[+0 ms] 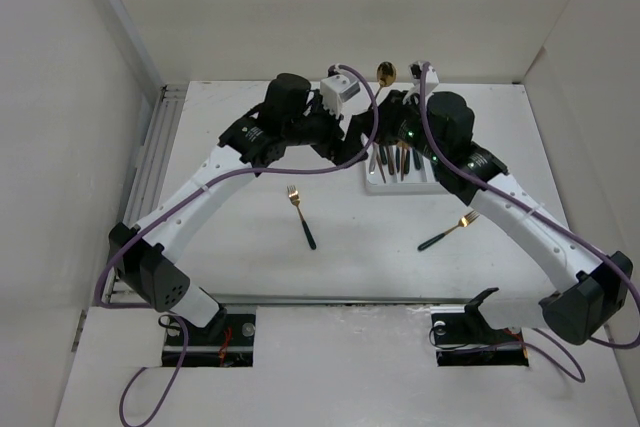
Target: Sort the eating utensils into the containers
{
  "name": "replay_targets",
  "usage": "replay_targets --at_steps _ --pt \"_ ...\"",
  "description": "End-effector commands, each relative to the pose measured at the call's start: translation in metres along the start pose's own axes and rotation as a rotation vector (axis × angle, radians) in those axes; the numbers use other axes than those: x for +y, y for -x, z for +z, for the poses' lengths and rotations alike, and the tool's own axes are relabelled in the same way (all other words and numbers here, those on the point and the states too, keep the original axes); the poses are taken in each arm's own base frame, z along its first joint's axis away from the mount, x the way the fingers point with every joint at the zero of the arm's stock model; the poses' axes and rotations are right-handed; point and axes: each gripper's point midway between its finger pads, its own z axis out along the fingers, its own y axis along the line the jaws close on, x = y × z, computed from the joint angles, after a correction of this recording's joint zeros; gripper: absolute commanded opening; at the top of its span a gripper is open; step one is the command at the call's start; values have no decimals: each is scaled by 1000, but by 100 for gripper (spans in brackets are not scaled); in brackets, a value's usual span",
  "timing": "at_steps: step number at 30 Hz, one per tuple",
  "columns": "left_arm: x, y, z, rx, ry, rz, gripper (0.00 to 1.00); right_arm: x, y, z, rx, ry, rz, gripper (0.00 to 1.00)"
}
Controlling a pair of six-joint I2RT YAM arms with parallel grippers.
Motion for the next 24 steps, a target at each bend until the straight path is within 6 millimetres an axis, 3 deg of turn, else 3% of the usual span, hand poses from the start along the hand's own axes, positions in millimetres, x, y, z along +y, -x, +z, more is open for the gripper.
replay_targets --at_steps 1,2,4,6,8,9,10,11,12,13,14,15,16,18,19,20,21,24 --pt "-1 25 -4 -66 24 21 94 23 30 -16 -88 56 -26 0" --pt "1 25 -4 -67 36 12 100 13 32 -17 -83 35 -23 0" --pt "7 22 -4 -50 65 2 100 -2 24 -19 -32 9 -52 0" --pt "17 18 -4 -27 124 -10 100 -15 33 -27 -12 -7 -74 0" --pt "29 19 -9 -26 203 -13 100 -42 21 -32 78 -94 -121 0" --pt "35 20 -10 -28 234 -3 100 -55 33 -36 76 -147 -136 0" --pt "41 18 -12 -22 268 -5 100 -67 32 -38 109 -183 -143 0" --pt "48 15 -12 -14 304 6 100 -92 10 -38 223 -254 -140 0" --pt "59 12 -17 -13 374 5 100 -114 13 -42 247 -313 -127 0" --pt "66 12 -20 -13 410 14 100 -120 17 -43 269 -326 -128 0" --pt "71 8 -24 -7 441 23 100 -141 0 -43 359 -375 -113 0" --pt "77 12 -31 -20 491 26 100 -154 -2 -45 385 -415 -108 0" --pt "81 8 -30 -14 513 24 100 -174 9 -49 369 -509 -110 0" --pt "85 7 -39 -22 549 26 100 -212 -3 -52 446 -631 -105 0" --pt "91 -4 -38 3 578 22 100 -233 1 -58 450 -697 -88 0" --pt "92 -2 -41 -9 587 24 100 -243 8 -57 455 -711 -92 0" --pt "92 -6 -40 0 588 22 100 -264 -6 -55 525 -753 -68 2" --pt "94 -15 -43 19 598 38 100 -298 -1 -52 548 -827 -73 4"
